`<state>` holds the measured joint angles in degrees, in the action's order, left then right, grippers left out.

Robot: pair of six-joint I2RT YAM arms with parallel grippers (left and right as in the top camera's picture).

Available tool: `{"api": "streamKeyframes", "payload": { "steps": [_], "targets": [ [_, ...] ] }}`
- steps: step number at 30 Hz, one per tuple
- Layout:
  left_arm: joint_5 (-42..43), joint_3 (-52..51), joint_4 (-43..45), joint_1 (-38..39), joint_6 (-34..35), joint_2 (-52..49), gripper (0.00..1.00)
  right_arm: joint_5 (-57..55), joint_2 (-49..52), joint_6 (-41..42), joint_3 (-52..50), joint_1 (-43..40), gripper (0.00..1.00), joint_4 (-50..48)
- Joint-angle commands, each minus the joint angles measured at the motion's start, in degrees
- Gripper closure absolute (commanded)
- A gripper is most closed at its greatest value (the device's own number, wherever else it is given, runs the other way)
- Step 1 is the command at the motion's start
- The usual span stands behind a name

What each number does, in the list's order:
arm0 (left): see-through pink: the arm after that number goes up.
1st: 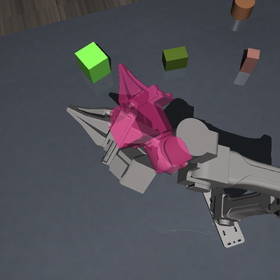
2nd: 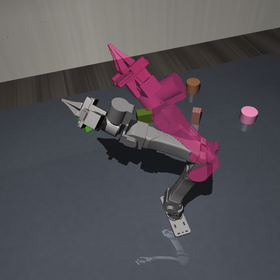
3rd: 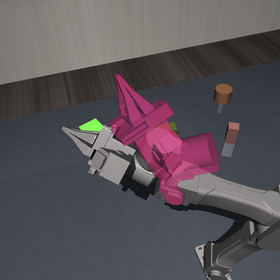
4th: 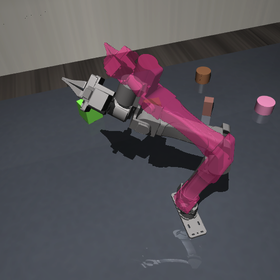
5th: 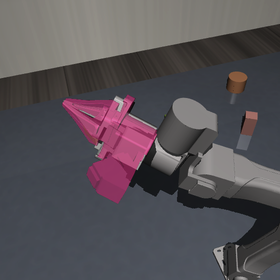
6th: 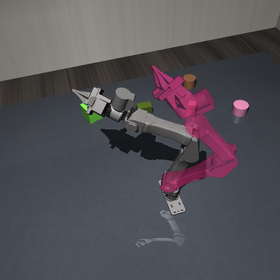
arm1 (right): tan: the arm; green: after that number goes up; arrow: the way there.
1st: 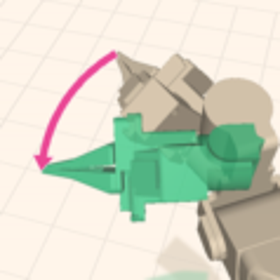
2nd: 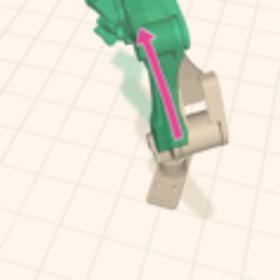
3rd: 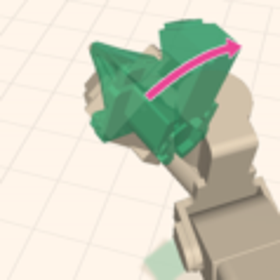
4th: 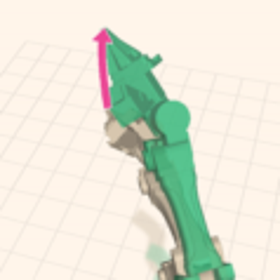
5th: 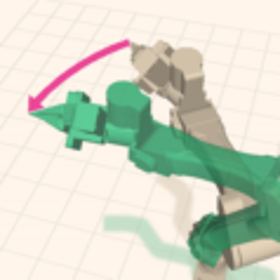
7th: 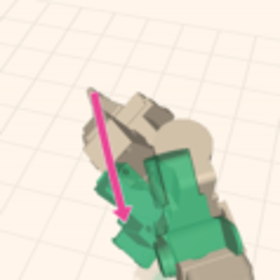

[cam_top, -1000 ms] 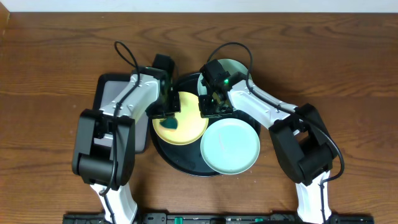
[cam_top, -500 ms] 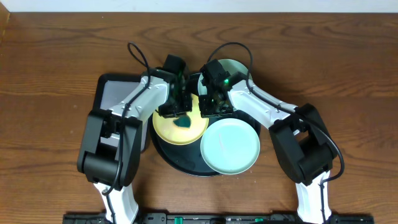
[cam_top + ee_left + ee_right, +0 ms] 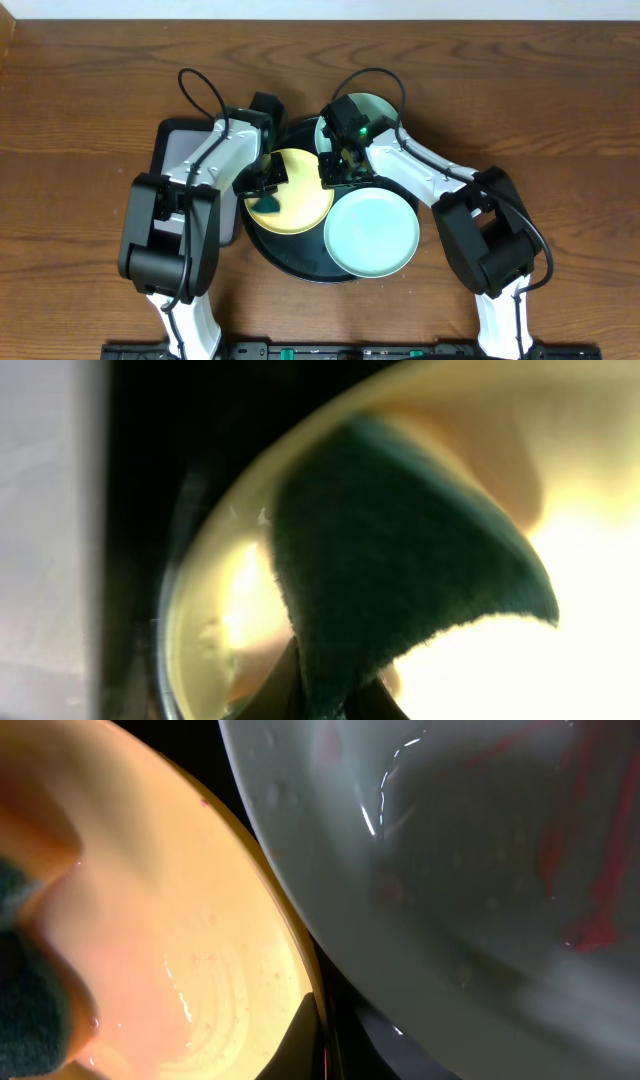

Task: Clean dirty plates on tray and stack at the side
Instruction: 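Scrub the yellow plate with the sponge in the left gripper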

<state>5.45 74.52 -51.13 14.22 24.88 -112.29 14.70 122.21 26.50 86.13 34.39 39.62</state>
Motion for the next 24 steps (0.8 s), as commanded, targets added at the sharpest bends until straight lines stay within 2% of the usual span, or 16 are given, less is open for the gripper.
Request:
{"api": "streamKeyframes", "payload": {
  "steps": [1,4,8,13,15,18,23,24],
  "targets": [
    [15.87,-1.18,0.24,-0.63,-9.68,-1.51,0.92,-0.72,0.39,-0.85,-0.33,-0.24,0.99,0.44],
    [21.59,-1.18,2.97,-0.63,-9.81,-1.51,0.92,-0.72,0.39,-0.85,-0.33,-0.24,0.99,0.42],
    [20.81,-1.18,7.76,-0.66,-8.41,-1.53,0.93,-0.72,0.39,-0.85,-0.33,-0.24,0.99,0.42],
    [5.2,-1.18,11.89,-0.66,1.49,-1.53,0.93,-0.79,0.39,-0.85,-0.33,-0.24,0.99,0.37],
    [-4.24,-1.18,11.54,-0.66,5.68,-1.53,0.93,-0.85,0.39,-0.85,-0.33,-0.24,0.99,0.37],
    [-12.17,-1.18,9.46,-0.66,8.92,-1.53,0.93,-0.96,0.39,-0.83,-0.33,-0.24,0.99,0.42],
    [-9.86,-1.18,3.65,-0.42,8.57,-1.53,0.93,-0.96,0.39,-0.83,-0.33,-0.24,0.99,0.37],
    [-3.69,-1.18,2.08,-0.09,4.07,-1.53,0.92,-0.96,0.39,-0.83,-0.33,-0.24,0.99,0.33]
  ]
}}
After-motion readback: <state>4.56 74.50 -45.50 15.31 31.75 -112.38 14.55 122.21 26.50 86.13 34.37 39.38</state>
